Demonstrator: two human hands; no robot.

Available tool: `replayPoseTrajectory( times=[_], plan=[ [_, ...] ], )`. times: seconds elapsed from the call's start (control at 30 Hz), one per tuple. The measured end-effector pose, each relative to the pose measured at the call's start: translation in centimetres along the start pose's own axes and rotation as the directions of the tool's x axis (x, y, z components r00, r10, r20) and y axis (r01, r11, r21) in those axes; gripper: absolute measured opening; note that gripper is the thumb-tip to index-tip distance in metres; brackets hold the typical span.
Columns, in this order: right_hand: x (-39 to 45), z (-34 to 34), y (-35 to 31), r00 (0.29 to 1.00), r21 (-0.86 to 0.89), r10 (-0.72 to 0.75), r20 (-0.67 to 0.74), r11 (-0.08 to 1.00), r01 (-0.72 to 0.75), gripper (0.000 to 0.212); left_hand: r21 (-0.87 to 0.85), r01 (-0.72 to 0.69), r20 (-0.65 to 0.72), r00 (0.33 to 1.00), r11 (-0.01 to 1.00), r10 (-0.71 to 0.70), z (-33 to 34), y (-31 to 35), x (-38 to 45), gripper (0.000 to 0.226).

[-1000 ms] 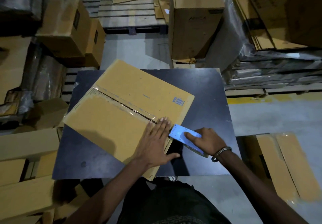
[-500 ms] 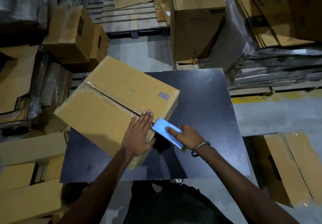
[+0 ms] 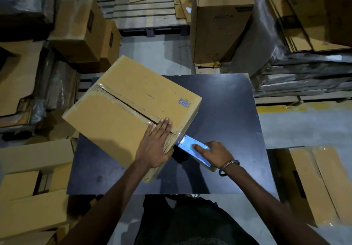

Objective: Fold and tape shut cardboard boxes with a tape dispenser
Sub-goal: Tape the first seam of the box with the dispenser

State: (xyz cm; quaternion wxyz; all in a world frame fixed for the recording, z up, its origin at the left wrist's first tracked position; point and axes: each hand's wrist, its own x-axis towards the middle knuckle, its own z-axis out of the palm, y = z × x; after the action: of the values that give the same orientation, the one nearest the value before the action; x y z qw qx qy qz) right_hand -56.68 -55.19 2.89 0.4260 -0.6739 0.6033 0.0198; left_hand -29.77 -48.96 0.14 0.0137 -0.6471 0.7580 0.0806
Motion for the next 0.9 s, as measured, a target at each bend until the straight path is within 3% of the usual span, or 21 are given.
replayPoseTrajectory(
  times=[0.27,0.43,0.53,0.6,0.7,0.8,0.9],
  plan=[
    [1.2,0.9,-1.1,1.0,0.072,0.022,-0.001,0.997,-0.022,0.068,-0.009,0.006,0.017,1.0,1.0,-0.006,-0.1,0.1,0.1,0.096],
    [2.0,0.7,-1.3,0.989,0.162,0.142,0.048,0.976,-0.148,0.064,0.002,0.0,0.041,0.999,1.0,0.0,-0.3,0.2,0.1,0.096],
    [2.5,0.9,-0.9,0.946,0.402,0.255,0.202,0.859,-0.318,0.05,-0.007,0.004,0.034,0.999,1.0,-0.003,-0.3,0.1,0.2,0.096],
    [2.4,0.9,-0.3,0.92,0.488,0.289,0.265,0.783,-0.387,0.065,-0.021,-0.003,0.025,1.0,1.0,0.004,-0.3,0.2,0.2,0.096],
    [2.0,0.4,1.4,0.939,0.407,0.323,0.119,0.847,-0.343,0.053,-0.022,0.006,0.047,0.999,1.0,-0.005,-0.6,0.2,0.1,0.095],
    [1.5,0.0,4.4,0.945,0.102,0.29,-0.151,0.955,-0.277,0.055,0.002,0.016,0.069,0.997,1.0,-0.016,-0.8,0.4,0.0,0.095],
    [1.7,1.1,7.0,0.907,-0.152,0.209,-0.365,0.948,-0.28,0.051,0.019,0.008,0.074,0.997,1.0,-0.01,-0.8,0.4,0.1,0.092]
  ],
)
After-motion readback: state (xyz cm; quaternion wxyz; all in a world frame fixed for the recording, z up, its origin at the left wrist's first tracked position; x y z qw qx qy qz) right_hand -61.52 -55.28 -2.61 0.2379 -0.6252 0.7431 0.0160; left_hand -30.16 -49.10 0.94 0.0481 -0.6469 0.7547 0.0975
